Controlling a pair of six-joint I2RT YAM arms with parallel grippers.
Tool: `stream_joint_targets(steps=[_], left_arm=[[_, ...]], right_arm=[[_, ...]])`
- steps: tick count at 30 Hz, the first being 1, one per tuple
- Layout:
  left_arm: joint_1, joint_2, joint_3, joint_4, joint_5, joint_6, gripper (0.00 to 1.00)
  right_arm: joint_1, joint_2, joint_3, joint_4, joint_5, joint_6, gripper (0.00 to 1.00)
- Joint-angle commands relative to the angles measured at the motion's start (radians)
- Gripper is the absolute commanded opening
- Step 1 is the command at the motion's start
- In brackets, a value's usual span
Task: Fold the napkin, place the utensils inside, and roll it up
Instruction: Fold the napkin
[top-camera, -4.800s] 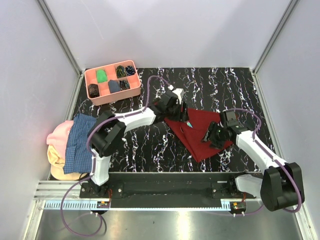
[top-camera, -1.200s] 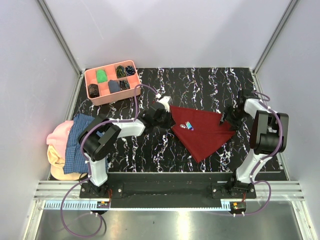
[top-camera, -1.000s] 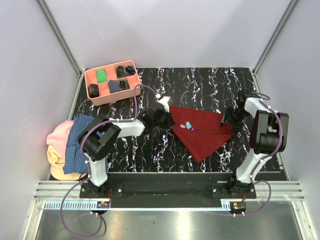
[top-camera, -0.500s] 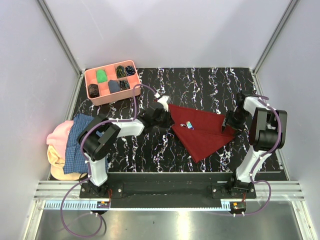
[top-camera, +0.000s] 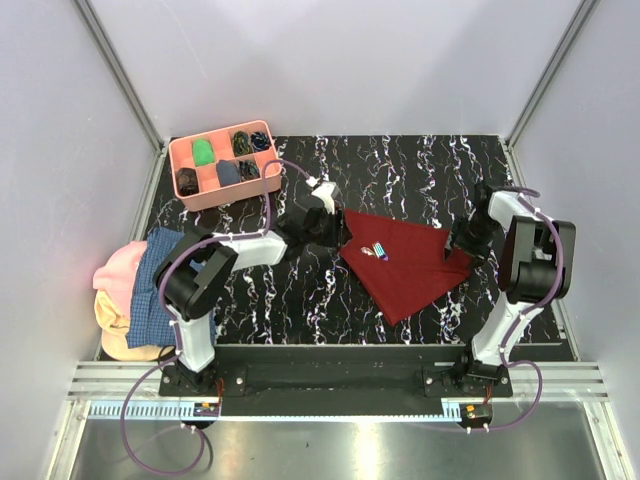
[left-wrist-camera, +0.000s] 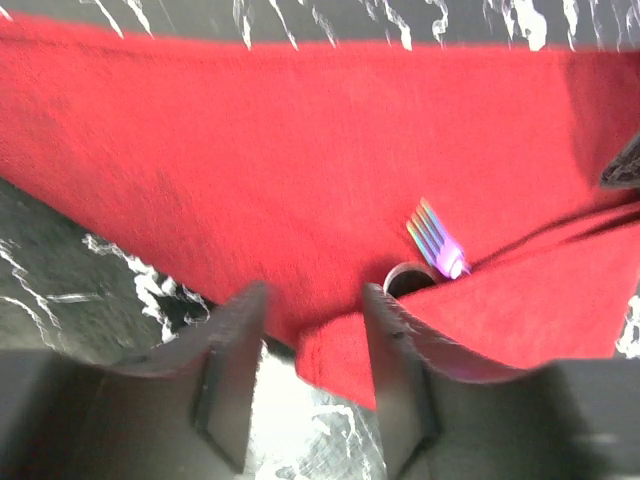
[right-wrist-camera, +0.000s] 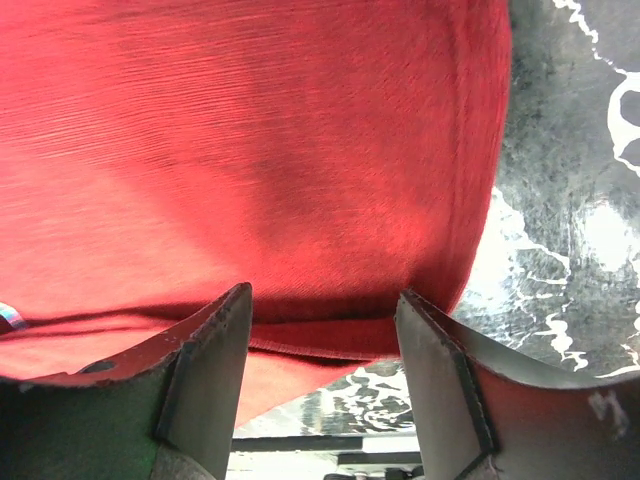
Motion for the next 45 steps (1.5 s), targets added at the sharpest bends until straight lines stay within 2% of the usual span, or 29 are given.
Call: stream_joint_targets(steps=[1, 2, 5, 12, 22, 27, 34, 37, 40, 41, 44, 45], left_arm=[[0.025, -0.029, 0.070, 0.001, -0.036, 0.031, 0.54], [0.035, -0.030, 0.074, -0.002, -0.039, 0.029, 0.59], [0.062, -0.044, 0.061, -0.019, -0.059, 0.022, 0.63], [0.157, -0.027, 0.028, -0.019, -0.062, -0.096, 0.61], [0.228, 0.123, 0.115, 0.006, -0.068, -0.244, 0.53], [0.242, 0.203, 0.158, 0.033, -0.034, -0.287, 0.53], [0.275, 0.255, 0.141, 0.125, 0.003, -0.348, 0.53], [0.283, 0.267, 0.138, 0.170, 0.013, -0.356, 0.49], [0.283, 0.281, 0.147, 0.214, 0.046, -0.345, 0.34], [0.283, 0.286, 0.149, 0.230, 0.073, -0.344, 0.25], [0.283, 0.283, 0.146, 0.282, 0.110, -0.334, 0.09], [0.283, 0.278, 0.137, 0.297, 0.115, -0.330, 0.00]], right_arm=[[-0.004, -0.140, 0.060, 0.009, -0.071, 0.006, 0.68], [-0.004, -0.161, 0.064, 0.014, -0.079, 0.011, 0.68], [-0.003, -0.252, 0.054, 0.032, -0.122, 0.017, 0.68], [0.083, -0.462, -0.084, 0.132, -0.271, 0.085, 0.68], [0.154, -0.565, -0.253, 0.207, -0.343, 0.163, 0.66], [0.152, -0.579, -0.281, 0.211, -0.364, 0.169, 0.66], [0.178, -0.582, -0.287, 0.211, -0.375, 0.172, 0.66], [0.189, -0.572, -0.287, 0.213, -0.387, 0.166, 0.65], [0.233, -0.565, -0.293, 0.216, -0.395, 0.167, 0.65], [0.248, -0.559, -0.295, 0.219, -0.398, 0.172, 0.65], [0.327, -0.540, -0.315, 0.253, -0.421, 0.215, 0.64], [0.353, -0.536, -0.328, 0.279, -0.426, 0.229, 0.63]])
